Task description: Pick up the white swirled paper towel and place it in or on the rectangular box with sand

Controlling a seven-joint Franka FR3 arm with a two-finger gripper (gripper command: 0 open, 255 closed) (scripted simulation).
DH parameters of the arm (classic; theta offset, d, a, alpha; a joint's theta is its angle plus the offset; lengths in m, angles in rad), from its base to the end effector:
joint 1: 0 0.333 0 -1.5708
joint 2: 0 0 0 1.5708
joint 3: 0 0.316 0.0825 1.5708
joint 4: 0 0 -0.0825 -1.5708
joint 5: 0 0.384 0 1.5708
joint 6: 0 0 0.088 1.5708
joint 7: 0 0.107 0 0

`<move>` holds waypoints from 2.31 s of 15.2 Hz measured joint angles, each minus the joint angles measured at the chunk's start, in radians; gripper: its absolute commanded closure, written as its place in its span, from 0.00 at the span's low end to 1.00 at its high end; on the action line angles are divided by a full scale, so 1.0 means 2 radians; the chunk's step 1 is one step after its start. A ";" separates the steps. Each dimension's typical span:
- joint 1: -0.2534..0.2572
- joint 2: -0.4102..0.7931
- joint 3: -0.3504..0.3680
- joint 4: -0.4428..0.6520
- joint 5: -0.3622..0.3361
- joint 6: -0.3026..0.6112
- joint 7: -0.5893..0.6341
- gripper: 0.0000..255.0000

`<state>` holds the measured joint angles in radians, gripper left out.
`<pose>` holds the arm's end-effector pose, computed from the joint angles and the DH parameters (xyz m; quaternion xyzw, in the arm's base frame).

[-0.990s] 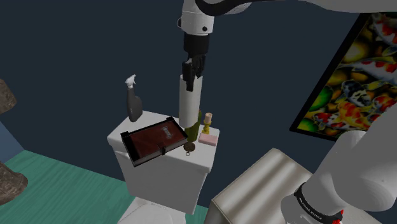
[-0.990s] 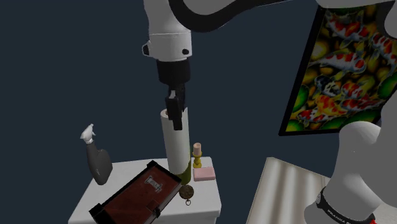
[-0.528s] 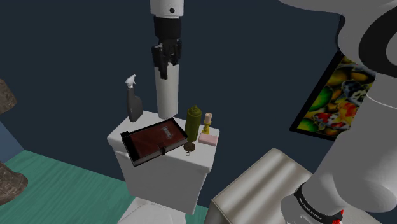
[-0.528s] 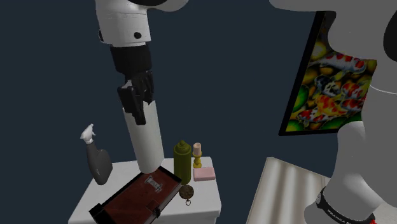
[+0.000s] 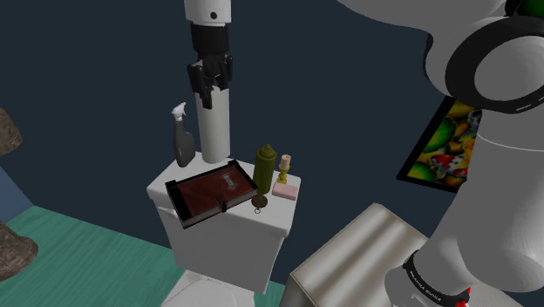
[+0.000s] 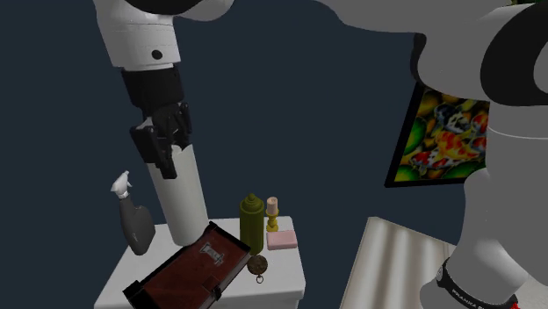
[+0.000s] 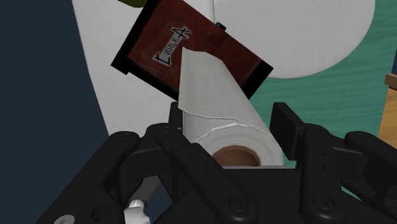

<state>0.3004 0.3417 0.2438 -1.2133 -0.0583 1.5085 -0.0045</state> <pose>0.5716 0.3040 0.5856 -0.9643 -0.2638 0.0209 0.0061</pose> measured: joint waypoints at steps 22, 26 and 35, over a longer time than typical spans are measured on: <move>-0.009 -0.016 -0.002 -0.174 0.003 0.158 -0.001 1.00; -0.009 -0.018 -0.002 -0.186 0.003 0.173 -0.002 1.00; -0.009 -0.013 -0.003 -0.186 0.002 0.173 -0.001 0.00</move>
<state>0.2824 0.3157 0.2388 -1.5850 -0.0537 1.8555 -0.0066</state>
